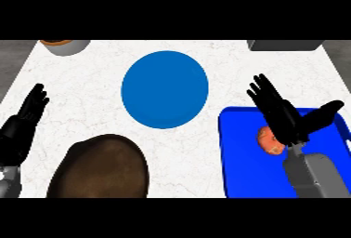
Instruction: Pick the squash from the tray and place it in the plate
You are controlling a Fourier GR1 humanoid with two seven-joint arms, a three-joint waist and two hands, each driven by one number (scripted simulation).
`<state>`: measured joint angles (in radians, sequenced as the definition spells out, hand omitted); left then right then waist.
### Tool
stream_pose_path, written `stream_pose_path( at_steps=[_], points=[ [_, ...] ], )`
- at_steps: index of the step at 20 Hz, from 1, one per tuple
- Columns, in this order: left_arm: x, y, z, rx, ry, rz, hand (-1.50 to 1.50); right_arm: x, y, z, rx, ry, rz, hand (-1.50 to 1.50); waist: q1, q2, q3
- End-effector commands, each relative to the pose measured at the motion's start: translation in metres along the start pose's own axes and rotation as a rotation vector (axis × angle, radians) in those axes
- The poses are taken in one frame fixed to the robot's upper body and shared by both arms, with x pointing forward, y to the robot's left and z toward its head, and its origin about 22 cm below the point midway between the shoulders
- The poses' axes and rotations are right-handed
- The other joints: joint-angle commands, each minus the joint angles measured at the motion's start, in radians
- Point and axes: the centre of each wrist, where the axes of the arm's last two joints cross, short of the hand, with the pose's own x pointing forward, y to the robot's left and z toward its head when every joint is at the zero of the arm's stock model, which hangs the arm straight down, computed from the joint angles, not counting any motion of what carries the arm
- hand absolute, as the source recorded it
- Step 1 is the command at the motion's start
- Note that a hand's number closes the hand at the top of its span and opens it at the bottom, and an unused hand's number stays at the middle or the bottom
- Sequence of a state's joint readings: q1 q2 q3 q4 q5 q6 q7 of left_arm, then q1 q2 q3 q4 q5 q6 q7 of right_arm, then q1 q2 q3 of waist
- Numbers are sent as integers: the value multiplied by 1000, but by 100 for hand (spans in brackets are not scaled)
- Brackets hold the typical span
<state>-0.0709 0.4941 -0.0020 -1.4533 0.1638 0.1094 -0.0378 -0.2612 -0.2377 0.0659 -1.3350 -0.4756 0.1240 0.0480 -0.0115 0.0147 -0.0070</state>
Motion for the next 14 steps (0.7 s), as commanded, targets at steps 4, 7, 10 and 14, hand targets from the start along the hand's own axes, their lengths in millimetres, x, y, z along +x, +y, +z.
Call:
stream_pose_path(
  at_steps=[4, 7, 10, 14],
  points=[
    [-20, -30, 5, -66, 13, 54, 0, 14, 43, -16, -120, -31, 93, 150, 10, -16, 6],
    [-26, -31, 8, -81, 40, 71, 0, 56, -29, -9, -155, -26, 736, 150, 3, -27, -43],
    [-44, -53, 24, -108, 57, 139, 0, -3, 6, -1, -512, -220, 498, -150, -5, -17, 5],
    [-48, -54, 15, -117, 57, 152, 0, -53, 41, 21, -505, -323, 551, -150, 2, -14, 7]
  ],
)
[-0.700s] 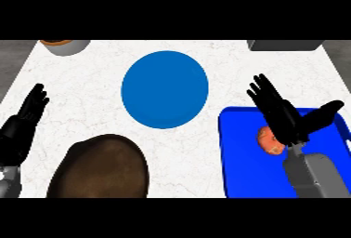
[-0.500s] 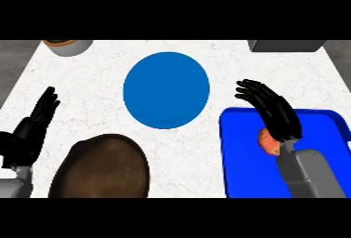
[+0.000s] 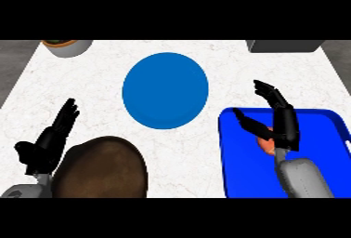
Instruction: Pick the squash from the tray and place it in the plate
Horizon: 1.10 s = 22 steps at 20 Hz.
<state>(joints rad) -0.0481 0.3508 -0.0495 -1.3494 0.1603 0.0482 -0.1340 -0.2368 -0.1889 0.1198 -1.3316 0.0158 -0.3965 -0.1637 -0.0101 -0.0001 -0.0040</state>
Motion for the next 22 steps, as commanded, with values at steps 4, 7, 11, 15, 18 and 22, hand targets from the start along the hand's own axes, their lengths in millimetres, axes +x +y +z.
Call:
stream_pose_path(
  at_steps=[4, 7, 11, 15, 18, 22],
  points=[
    [-13, -17, 0, -18, 36, 10, 0, -20, 14, 61, -137, -129, 160, -150, 0, -2, 3],
    [-12, -9, 3, -6, 8, 9, 0, -19, -23, 68, -209, -100, 240, -150, 0, -2, 3],
    [0, -13, -8, -9, 2, 13, 0, -4, -43, 82, -196, -20, 385, -150, -5, -2, 2],
    [-8, -11, 4, 2, 10, 11, 0, 2, -62, 93, -60, 144, 546, -150, 3, -3, 0],
    [3, -5, 0, -16, -7, 11, 0, 18, -68, 76, 7, 246, 661, -150, 13, 0, 0],
    [-6, -9, 0, -12, 6, 23, 0, 40, -61, 89, 108, 367, 720, -150, 3, -1, 1]
  ],
)
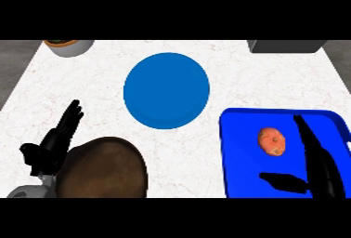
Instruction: Pick the squash from the tray and place it in the plate
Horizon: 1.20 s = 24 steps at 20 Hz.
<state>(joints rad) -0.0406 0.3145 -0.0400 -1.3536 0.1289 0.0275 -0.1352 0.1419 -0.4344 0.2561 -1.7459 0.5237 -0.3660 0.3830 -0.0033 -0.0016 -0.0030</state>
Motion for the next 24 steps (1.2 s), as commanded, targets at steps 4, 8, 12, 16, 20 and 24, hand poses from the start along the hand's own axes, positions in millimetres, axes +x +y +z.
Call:
stream_pose_path(
  at_steps=[4, 8, 12, 16, 20, 24],
  points=[
    [-9, -17, -4, 5, 6, -5, 0, 41, -21, 8, 122, 126, 86, -150, -1, 1, 2],
    [-6, -7, 2, -5, 2, -7, 0, 40, -11, -19, 134, 197, 137, -150, 6, 1, 3],
    [-10, -2, -6, 3, -6, -14, 0, 15, 2, -14, 183, 245, 232, -150, 2, 2, 3],
    [-7, -2, 16, -4, -10, 9, 0, 18, -8, -41, 229, 281, 223, -150, 9, 1, 3],
    [-1, 4, -7, 1, -1, -2, 0, -5, -4, -42, 232, 277, 222, -150, 3, 2, 3],
    [-7, -1, 3, -11, -3, -1, 0, 7, 34, -44, 239, 291, 254, -150, 6, 2, 3]
  ],
)
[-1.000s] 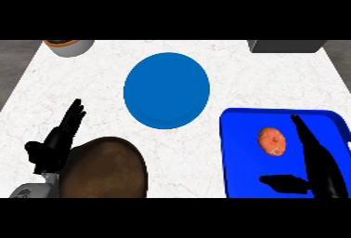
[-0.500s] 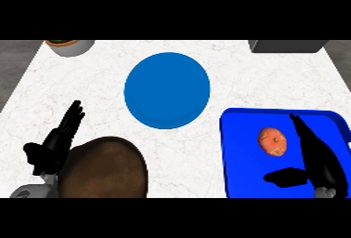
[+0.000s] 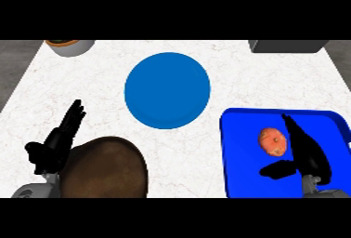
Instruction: Pick the squash from the tray and place it in the plate
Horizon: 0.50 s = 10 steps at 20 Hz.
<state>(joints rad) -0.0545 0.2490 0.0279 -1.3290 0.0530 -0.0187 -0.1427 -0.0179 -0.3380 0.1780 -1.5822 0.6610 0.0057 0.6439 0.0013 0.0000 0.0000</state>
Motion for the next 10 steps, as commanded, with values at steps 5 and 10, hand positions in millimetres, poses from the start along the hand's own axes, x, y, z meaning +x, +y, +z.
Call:
stream_pose_path(
  at_steps=[5, 10],
  points=[
    [11, -1, -4, 9, 12, -2, 0, -20, 24, -28, 0, 51, 59, -150, 0, 0, 0],
    [3, 1, 16, -15, 5, -14, 0, -25, 20, -37, 36, 43, 39, -150, 2, -1, 0]
  ],
)
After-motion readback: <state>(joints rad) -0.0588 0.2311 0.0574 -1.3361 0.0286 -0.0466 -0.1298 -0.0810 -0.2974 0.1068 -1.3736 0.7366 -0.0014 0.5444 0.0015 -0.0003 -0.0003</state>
